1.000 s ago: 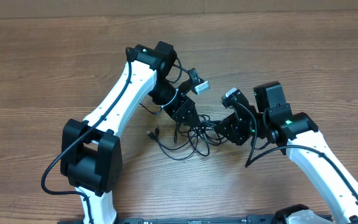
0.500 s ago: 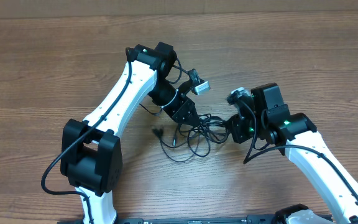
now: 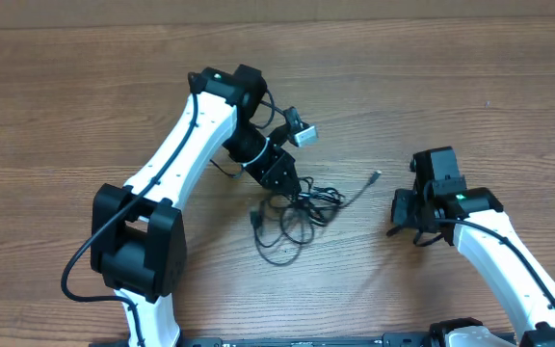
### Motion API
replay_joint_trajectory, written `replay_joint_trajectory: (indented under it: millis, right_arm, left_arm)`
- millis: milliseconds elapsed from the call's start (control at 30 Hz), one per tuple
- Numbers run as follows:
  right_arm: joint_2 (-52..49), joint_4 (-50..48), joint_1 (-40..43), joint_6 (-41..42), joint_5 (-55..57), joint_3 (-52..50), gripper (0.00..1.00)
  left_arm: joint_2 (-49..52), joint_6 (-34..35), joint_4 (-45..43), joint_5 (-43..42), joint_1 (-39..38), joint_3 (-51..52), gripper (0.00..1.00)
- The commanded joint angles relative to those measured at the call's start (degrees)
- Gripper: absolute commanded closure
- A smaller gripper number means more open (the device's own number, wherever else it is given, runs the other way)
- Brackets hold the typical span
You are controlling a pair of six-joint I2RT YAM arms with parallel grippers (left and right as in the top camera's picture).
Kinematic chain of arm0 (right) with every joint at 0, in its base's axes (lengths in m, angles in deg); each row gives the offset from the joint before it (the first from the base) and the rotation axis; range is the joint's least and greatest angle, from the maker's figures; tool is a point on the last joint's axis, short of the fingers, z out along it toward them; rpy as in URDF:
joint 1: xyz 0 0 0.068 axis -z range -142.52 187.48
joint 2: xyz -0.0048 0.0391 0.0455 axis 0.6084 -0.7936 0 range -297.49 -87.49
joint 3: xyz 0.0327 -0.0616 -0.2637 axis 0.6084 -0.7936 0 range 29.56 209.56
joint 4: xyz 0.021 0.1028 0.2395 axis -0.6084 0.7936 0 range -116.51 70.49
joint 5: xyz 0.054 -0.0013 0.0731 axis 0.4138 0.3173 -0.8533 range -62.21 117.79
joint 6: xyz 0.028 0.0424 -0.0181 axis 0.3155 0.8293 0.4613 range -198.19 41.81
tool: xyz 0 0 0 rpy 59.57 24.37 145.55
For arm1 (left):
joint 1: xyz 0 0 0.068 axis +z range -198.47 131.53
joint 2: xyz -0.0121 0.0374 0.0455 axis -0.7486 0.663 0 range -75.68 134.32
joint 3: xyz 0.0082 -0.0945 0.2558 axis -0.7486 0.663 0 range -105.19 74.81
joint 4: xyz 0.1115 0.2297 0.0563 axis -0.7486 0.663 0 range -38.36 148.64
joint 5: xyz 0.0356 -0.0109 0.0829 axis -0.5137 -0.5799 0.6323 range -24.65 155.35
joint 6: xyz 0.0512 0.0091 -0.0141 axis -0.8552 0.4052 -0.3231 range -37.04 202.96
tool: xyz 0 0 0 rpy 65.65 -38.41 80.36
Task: Untangle cables
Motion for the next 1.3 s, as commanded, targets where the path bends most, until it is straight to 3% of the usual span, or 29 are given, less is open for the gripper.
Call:
replay_joint_trajectory:
  millis: [0,33,133,167,200,333,433,700,1000,1133,1267]
  right_arm:
    - [0.1,-1.9,0.1,2.1,-2.6,-0.3,0.76]
    - [0.2,-3.3,0.1,2.1,-5.6,-0.2,0.68]
    - [0.2,-7.3,0.1,2.1,-15.7,-0.2,0.31]
    - [0.2,-9.2,0.1,1.9,-20.5,-0.2,0.24]
    - [0.2,-11.2,0.1,0.9,-24.9,-0.2,0.23]
    - [0.2,-19.7,0.0,-7.6,-43.3,-0.2,0.37]
    - [0.2,-22.4,0.0,-12.0,-49.1,-0.2,0.42]
    - [0.1,-18.4,0.0,-16.9,-38.1,-0.3,0.41]
    - [0.1,-18.2,-0.1,-17.3,-37.5,-0.3,0.44]
    - [0.1,-18.8,-0.1,-17.3,-37.5,-0.3,0.55]
    - [0.1,-20.2,-0.1,-17.2,-35.3,-0.3,0.57]
  left_arm:
    - [-1.7,0.3,0.0,-0.5,0.9,0.4,0.96]
    - [-1.7,0.3,0.0,-0.5,0.9,0.4,0.96]
    - [-1.7,0.3,0.0,-0.5,0.9,0.4,0.96]
    - [-1.7,0.3,0.0,-0.5,0.9,0.4,0.96]
    - [-1.7,0.3,0.0,-0.5,0.9,0.4,0.96]
    - [-1.7,0.3,0.0,-0.8,0.9,0.4,0.96]
    - [-1.7,0.3,0.0,-4.9,0.9,0.4,0.96]
    - [-1.7,0.0,0.0,-16.8,0.9,0.4,0.96]
    - [-1.7,0.1,0.0,-25.6,1.0,0.4,0.95]
    - [-1.7,0.8,0.0,-28.2,1.0,0.4,0.96]
    - [-1.7,2.6,0.0,-29.6,1.0,0.4,0.96]
